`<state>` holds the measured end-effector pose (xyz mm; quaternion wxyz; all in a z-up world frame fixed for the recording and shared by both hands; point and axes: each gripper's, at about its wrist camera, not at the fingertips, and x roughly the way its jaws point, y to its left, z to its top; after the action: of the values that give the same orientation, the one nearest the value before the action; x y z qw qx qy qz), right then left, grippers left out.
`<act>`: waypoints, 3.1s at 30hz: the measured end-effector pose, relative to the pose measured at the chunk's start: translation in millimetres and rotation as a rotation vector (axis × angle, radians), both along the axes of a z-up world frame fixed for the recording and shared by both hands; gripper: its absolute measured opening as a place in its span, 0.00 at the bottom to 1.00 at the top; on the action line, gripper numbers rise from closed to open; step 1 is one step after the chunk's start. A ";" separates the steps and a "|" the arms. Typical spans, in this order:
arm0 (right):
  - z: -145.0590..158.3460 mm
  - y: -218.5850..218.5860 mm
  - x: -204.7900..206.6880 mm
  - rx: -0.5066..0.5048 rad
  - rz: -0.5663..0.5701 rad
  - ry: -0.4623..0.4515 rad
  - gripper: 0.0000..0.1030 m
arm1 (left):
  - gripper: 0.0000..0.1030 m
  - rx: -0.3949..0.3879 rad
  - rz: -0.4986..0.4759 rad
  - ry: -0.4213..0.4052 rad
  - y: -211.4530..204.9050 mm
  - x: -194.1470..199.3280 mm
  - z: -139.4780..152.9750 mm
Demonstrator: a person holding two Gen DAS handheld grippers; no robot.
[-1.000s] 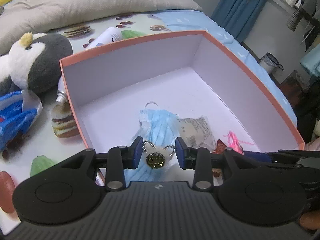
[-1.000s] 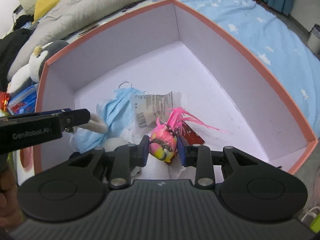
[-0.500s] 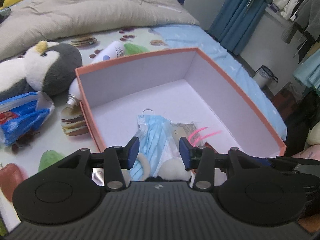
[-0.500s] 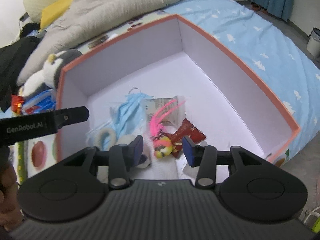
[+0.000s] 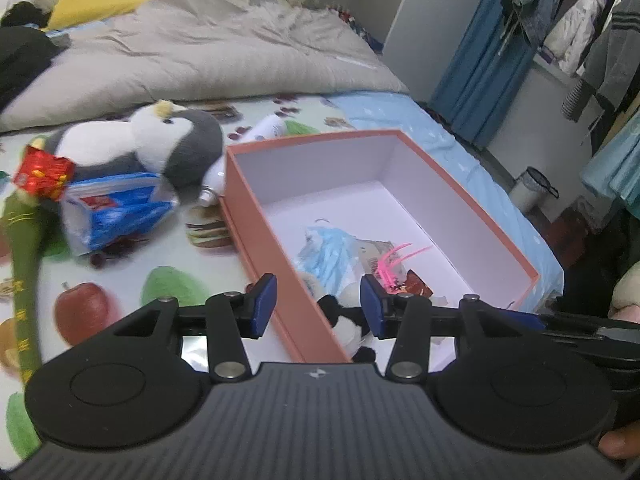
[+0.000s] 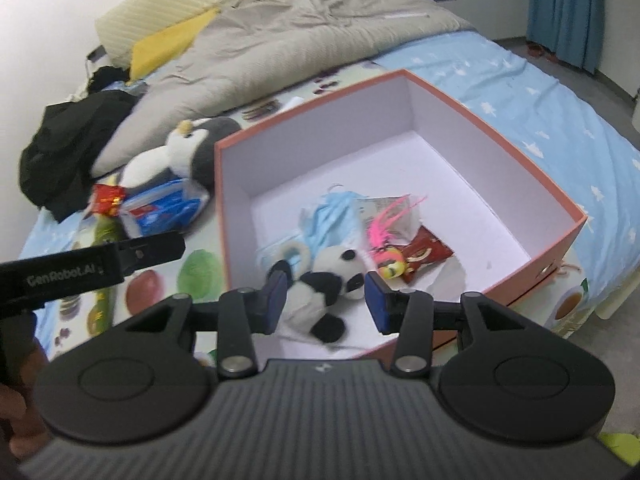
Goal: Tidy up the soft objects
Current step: 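Withdraw both tools from the pink box toward the pile, then grasp the blue plastic bag with the right tool while the left tool grasps the red tea packet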
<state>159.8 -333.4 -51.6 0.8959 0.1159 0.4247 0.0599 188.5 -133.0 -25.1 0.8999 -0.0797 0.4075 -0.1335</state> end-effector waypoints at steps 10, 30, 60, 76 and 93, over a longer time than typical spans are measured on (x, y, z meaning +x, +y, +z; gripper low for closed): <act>16.5 35.7 -49.5 0.000 0.065 -0.065 0.45 | 0.52 -0.012 0.072 -0.060 45.3 -71.6 19.5; 16.8 101.9 -112.7 0.003 0.271 -0.145 0.45 | 0.59 -0.020 0.239 -0.112 103.3 -163.7 19.9; -59.6 197.0 29.9 -0.185 0.508 -0.109 0.57 | 0.66 -0.166 0.427 -0.113 216.2 -3.1 -60.0; -93.1 277.9 135.0 -0.491 0.787 -0.216 0.60 | 0.66 -0.353 0.525 -0.112 276.9 101.2 -103.7; -130.4 312.7 155.8 -0.759 1.002 -0.329 0.36 | 0.33 -0.412 0.541 -0.078 280.4 126.2 -130.3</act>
<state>315.6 -20.8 -182.0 0.7913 -0.4317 0.2764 0.3333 314.7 147.4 -155.5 0.8826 -0.3598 0.3013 0.0278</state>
